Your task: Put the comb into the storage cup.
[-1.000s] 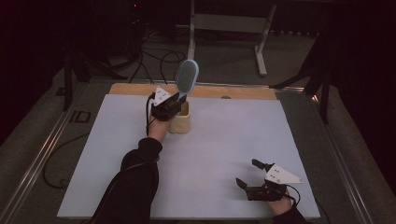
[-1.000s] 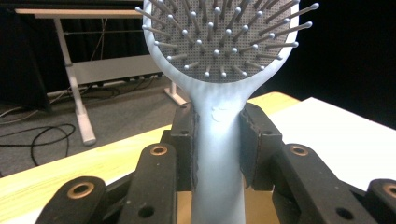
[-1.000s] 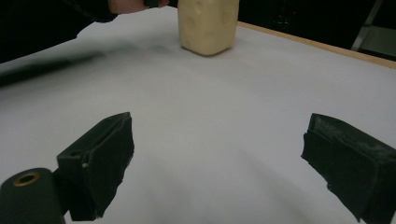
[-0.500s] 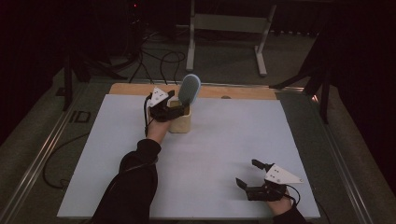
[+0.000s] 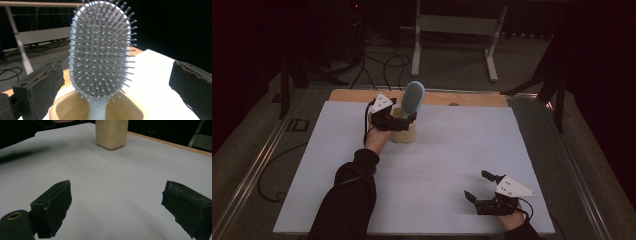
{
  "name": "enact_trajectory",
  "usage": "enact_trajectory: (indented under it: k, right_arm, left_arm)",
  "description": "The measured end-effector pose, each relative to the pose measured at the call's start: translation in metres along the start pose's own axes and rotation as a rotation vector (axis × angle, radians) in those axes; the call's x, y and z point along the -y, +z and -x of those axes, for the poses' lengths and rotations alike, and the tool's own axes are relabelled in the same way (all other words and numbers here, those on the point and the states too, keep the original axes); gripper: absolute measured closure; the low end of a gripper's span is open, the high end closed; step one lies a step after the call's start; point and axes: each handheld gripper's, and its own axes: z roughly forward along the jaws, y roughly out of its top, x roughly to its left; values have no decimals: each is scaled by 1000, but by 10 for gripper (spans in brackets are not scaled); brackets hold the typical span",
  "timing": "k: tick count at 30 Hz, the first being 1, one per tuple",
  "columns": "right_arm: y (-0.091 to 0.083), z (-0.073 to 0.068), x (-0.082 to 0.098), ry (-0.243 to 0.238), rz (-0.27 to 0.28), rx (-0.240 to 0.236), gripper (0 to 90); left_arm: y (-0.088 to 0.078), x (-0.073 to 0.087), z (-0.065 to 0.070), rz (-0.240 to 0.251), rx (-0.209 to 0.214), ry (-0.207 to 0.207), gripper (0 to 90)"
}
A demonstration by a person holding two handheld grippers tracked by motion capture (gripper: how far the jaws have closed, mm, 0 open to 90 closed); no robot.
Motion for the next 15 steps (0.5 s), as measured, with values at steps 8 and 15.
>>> enact_trajectory:
  k: [8,15]
  right_arm:
    - [0,0,0,2,0,1,87]
    - [0,0,0,1,3,4,87]
  left_arm:
    - [-4,-2,-1,-28,26,5,0]
    - [-8,-4,-2,-51,34,6,0]
